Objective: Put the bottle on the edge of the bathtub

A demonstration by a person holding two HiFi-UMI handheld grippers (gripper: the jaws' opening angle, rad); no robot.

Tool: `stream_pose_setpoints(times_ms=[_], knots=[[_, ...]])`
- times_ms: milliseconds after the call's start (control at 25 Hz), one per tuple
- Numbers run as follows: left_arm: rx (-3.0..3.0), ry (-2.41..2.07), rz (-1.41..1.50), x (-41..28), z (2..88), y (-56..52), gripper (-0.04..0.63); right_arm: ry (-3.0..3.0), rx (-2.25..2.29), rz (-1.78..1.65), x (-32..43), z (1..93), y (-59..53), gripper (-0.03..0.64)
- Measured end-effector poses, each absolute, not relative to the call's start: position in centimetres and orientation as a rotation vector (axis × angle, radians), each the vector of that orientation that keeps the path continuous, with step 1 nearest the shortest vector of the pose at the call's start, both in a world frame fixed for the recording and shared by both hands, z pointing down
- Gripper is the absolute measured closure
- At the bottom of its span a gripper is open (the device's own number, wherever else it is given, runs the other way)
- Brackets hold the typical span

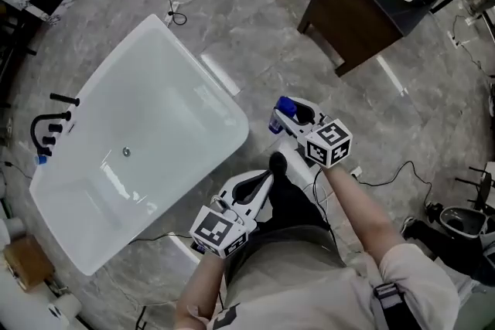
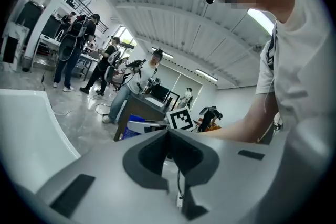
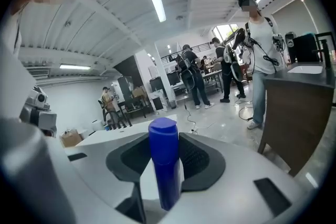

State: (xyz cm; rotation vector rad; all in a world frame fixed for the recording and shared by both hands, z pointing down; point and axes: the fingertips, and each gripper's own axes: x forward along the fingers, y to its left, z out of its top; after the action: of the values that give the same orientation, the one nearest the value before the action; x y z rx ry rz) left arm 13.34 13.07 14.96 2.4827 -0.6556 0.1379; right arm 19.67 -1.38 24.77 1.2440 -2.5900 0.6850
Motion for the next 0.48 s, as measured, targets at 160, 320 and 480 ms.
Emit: stream_pose_setpoints(times_ms=[160, 320, 480], knots=[[2.437, -0.746, 0.158, 15.1, 16.9, 10.0, 0.538, -2.598, 1.132, 0.716, 20.7, 27.1, -5.3, 0.453], [2.394, -0.838, 0.133, 13.7, 17.8, 7.0, 0.538, -2.585, 1.084, 0.722, 19.8, 28.6, -8.6, 0.453], [2.371, -0.862, 0.083, 11.1, 18.0, 5.6, 0.54, -2.569, 1.075, 0.723, 17.2, 29.1, -11.0, 0.453]])
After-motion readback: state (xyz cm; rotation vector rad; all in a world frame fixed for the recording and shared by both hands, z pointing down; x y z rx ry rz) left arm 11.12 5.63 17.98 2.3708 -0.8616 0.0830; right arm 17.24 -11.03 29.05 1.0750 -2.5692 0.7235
